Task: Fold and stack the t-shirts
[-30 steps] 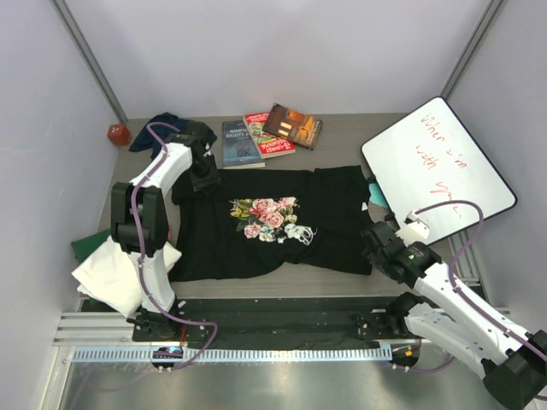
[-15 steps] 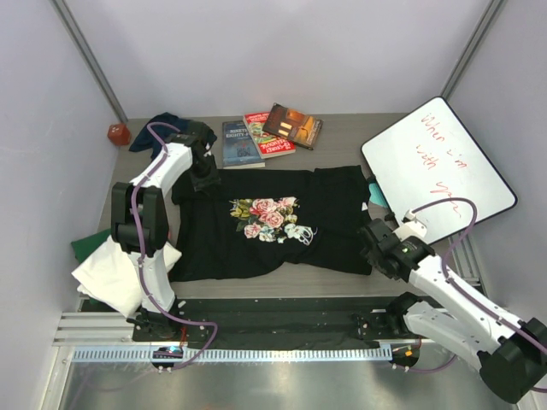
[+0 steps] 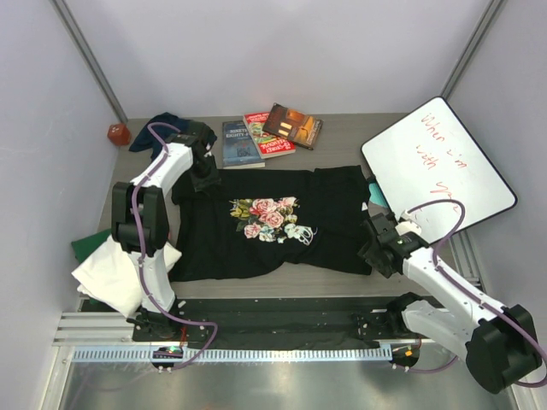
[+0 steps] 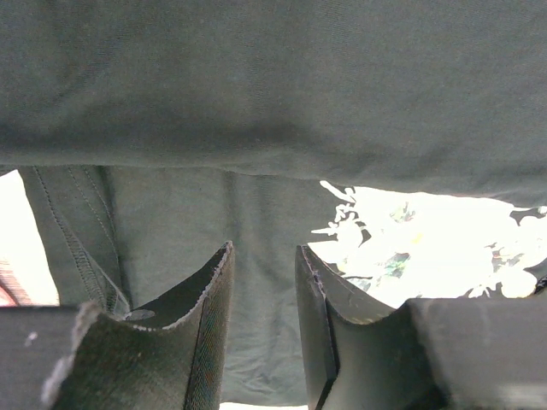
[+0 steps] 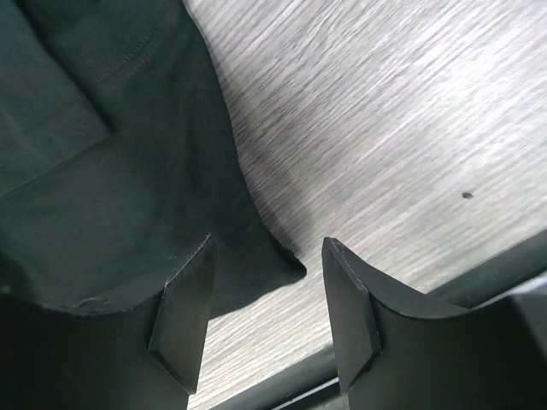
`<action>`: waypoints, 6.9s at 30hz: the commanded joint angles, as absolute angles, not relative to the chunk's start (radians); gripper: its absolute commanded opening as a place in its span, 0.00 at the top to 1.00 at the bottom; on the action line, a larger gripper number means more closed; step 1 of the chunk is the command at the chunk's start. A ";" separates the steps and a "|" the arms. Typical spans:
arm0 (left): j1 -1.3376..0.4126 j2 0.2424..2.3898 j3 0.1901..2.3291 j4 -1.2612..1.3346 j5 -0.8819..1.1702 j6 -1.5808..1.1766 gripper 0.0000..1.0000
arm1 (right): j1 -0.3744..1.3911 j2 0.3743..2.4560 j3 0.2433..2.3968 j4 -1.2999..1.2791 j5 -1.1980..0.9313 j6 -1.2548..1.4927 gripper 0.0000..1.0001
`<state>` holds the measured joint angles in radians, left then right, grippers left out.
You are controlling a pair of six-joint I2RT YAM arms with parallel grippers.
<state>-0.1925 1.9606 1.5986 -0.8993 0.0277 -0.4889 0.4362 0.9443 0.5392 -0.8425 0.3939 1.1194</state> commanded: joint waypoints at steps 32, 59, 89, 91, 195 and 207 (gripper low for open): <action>-0.196 1.973 1.638 -0.916 0.035 -0.472 0.65 | 0.400 1.095 0.747 -0.554 0.084 0.879 0.99; -0.196 1.985 1.648 -0.927 0.029 -0.466 0.65 | 0.342 1.807 1.324 -0.273 -0.061 0.733 0.99; -0.201 1.980 1.646 -0.928 0.035 -0.468 0.65 | 0.337 1.555 1.101 -0.634 0.216 0.503 0.49; -0.201 1.977 1.641 -0.928 0.034 -0.468 0.65 | 0.330 1.584 1.086 -0.635 0.203 0.502 0.49; -0.204 1.987 1.652 -0.940 0.035 -0.463 0.65 | 0.301 1.802 1.353 -0.432 -0.259 0.402 0.57; -0.204 1.991 1.657 -0.942 0.032 -0.462 0.65 | 0.304 1.894 1.401 -0.511 -0.189 0.382 0.57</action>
<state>-0.2020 1.9862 1.6192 -0.9348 0.0277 -0.4812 0.2993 1.8637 1.3609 -0.4736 -0.2241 0.4076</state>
